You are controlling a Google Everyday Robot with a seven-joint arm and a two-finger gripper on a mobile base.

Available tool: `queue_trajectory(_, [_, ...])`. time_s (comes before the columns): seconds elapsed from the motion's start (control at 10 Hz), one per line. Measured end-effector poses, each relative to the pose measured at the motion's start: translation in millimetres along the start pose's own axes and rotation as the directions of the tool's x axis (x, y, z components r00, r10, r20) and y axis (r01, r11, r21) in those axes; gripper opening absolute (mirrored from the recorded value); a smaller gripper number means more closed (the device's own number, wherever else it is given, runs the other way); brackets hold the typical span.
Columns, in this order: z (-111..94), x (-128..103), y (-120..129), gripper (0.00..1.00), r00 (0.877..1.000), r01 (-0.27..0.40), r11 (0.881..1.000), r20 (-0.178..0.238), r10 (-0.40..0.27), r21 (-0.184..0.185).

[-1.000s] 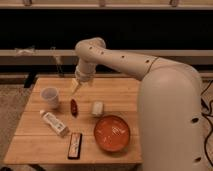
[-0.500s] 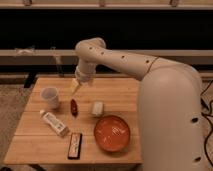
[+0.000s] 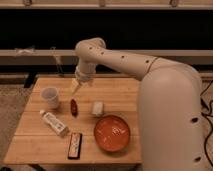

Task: Push the ceramic bowl across the table

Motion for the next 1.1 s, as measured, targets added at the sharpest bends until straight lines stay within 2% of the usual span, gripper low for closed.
queue_trajectory(0.4, [0.6, 0.3, -1.5, 0.72, 1.000, 0.001, 1.000, -0.002, -0.001, 0.007])
queue_trajectory(0.6, [12.4, 13.7, -1.7, 0.72, 0.999, 0.004, 0.999, -0.037, -0.002, 0.053])
queue_trajectory(0.8, [23.7, 44.5, 9.0, 0.72, 0.998, -0.004, 0.996, -0.062, 0.010, 0.089])
queue_trajectory(1.1, [41.8, 100.1, 14.1, 0.72, 0.991, -0.063, 0.992, -0.108, 0.075, 0.106])
